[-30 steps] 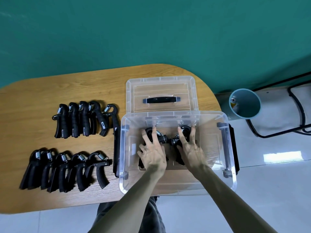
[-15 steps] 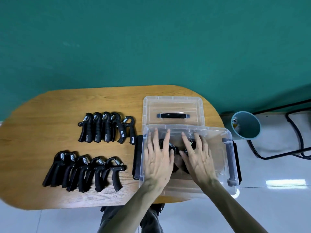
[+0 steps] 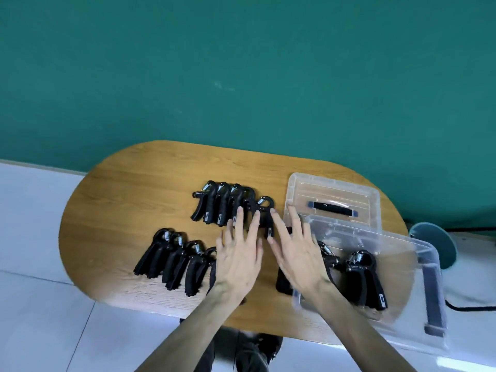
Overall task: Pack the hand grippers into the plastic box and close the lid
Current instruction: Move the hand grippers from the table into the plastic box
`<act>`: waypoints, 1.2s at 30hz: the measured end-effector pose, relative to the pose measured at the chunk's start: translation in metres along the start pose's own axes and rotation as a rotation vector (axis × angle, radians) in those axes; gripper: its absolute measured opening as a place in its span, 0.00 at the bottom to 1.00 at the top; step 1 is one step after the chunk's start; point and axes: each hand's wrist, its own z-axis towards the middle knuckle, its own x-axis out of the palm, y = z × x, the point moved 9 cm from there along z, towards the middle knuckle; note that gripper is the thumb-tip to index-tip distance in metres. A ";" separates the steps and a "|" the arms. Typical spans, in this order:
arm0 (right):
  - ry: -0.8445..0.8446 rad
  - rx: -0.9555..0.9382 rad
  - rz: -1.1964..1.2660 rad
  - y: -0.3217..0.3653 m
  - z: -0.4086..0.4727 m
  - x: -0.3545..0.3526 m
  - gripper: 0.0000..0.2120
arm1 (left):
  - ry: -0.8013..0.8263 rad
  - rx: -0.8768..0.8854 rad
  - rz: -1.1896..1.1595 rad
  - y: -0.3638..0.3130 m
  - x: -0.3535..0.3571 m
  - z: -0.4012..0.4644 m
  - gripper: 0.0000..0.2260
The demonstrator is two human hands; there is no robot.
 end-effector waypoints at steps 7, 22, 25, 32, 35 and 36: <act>0.094 -0.045 0.031 0.080 0.035 0.044 0.26 | 0.104 -0.069 -0.052 0.095 -0.005 0.000 0.27; 0.275 -0.026 -0.085 0.157 0.109 0.162 0.27 | 0.220 -0.204 -0.096 0.266 0.064 0.009 0.24; 0.267 -0.005 -0.103 0.164 0.130 0.183 0.27 | 0.204 -0.214 -0.108 0.291 0.077 0.009 0.25; 0.244 0.047 -0.176 0.168 0.166 0.224 0.27 | 0.218 -0.191 -0.158 0.320 0.118 0.009 0.29; 0.229 0.073 -0.209 0.165 0.176 0.234 0.29 | 0.211 -0.185 -0.195 0.321 0.126 0.009 0.29; 0.219 0.075 -0.222 0.164 0.178 0.235 0.29 | 0.208 -0.178 -0.197 0.320 0.126 0.009 0.30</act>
